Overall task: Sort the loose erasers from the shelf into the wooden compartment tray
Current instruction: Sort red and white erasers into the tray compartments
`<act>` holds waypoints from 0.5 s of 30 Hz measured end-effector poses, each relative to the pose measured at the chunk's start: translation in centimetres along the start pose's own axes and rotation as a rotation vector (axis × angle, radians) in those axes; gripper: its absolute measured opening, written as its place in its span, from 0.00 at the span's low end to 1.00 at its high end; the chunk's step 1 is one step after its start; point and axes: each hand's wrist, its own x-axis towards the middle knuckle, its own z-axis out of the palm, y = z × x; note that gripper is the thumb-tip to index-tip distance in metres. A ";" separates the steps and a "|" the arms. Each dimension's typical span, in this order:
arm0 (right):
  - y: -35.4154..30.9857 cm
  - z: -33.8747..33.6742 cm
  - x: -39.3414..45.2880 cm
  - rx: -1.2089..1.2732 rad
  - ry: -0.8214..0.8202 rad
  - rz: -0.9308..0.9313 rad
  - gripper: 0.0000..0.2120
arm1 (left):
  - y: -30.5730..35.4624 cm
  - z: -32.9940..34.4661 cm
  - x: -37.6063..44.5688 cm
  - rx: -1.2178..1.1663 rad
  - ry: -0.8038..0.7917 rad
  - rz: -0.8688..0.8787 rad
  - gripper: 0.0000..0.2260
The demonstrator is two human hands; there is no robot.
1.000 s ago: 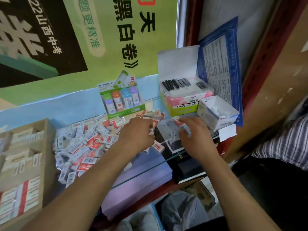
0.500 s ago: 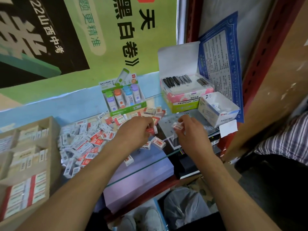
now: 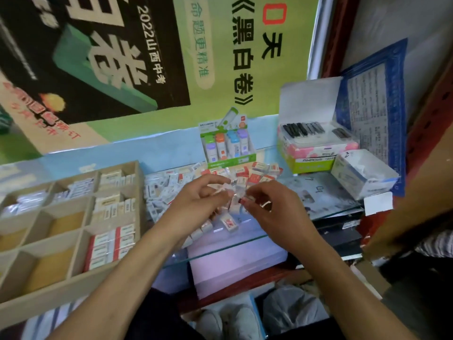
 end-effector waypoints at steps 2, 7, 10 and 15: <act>-1.1 1.1 -0.2 -0.004 -0.041 -0.041 0.06 | -0.9 -1.8 -1.1 0.048 0.065 0.034 0.14; -3.4 3.3 -0.9 0.010 -0.144 -0.120 0.07 | -1.7 -6.1 -4.5 0.162 0.133 0.116 0.17; -4.9 4.7 -1.3 0.036 -0.174 -0.152 0.07 | -1.7 -9.1 -6.8 0.416 0.162 0.151 0.16; -7.1 6.9 -1.3 0.121 -0.188 -0.165 0.04 | -1.8 -14.6 -8.7 0.612 0.148 0.084 0.15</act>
